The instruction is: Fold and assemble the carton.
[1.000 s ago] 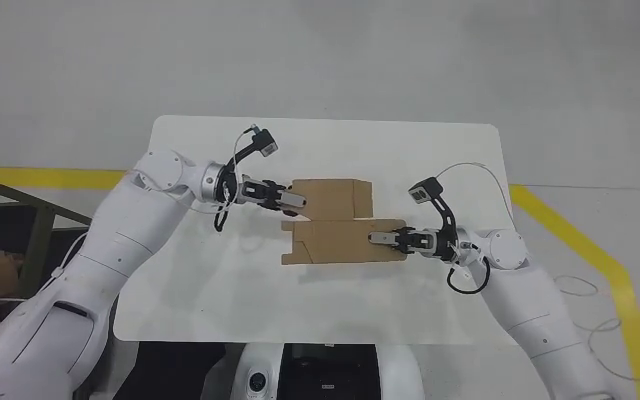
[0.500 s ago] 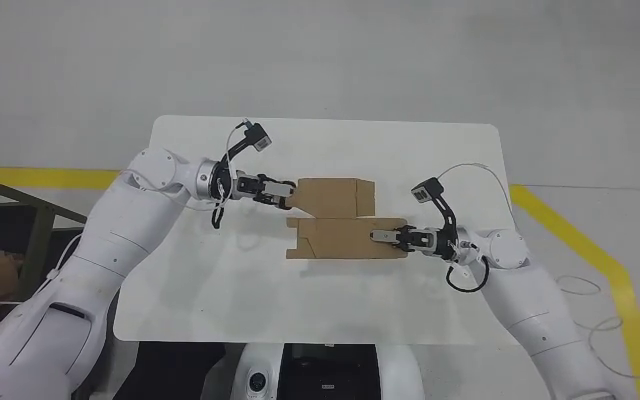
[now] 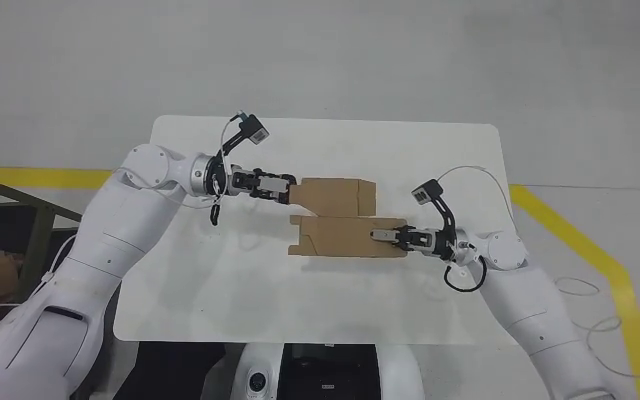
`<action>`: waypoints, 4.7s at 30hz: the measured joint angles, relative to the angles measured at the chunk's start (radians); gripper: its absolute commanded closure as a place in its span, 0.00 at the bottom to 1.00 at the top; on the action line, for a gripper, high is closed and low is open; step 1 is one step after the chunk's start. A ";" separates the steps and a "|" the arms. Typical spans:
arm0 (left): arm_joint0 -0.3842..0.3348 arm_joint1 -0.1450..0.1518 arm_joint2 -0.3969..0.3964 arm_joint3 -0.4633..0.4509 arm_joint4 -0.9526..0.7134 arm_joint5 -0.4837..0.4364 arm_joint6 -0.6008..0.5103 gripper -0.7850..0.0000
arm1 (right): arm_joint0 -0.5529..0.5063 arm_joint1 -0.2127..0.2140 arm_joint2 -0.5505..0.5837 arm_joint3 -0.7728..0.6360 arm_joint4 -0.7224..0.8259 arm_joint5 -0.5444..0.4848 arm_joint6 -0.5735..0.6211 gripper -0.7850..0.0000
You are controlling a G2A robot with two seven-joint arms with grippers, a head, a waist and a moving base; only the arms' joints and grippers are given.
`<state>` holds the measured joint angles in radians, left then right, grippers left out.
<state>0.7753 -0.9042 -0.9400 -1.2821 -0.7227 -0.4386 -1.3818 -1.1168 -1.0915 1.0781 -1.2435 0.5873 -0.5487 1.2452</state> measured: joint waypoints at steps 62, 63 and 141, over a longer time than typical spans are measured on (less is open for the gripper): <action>-0.034 -0.063 0.046 0.053 0.136 0.030 -0.012 0.93 | -0.041 0.003 0.017 -0.054 -0.005 -0.003 0.007 1.00; -0.034 -0.064 0.046 0.053 0.136 0.032 -0.014 0.95 | -0.042 0.003 0.018 -0.055 -0.005 -0.003 0.008 1.00; 0.027 -0.092 0.013 -0.002 0.068 0.082 -0.082 1.00 | 0.057 -0.016 -0.069 -0.129 0.168 -0.062 -0.036 0.52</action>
<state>0.8022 -0.9964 -0.9271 -1.2837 -0.6547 -0.3563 -1.4637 -1.0603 -1.1077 1.0091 -1.3720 0.7556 -0.6104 1.2097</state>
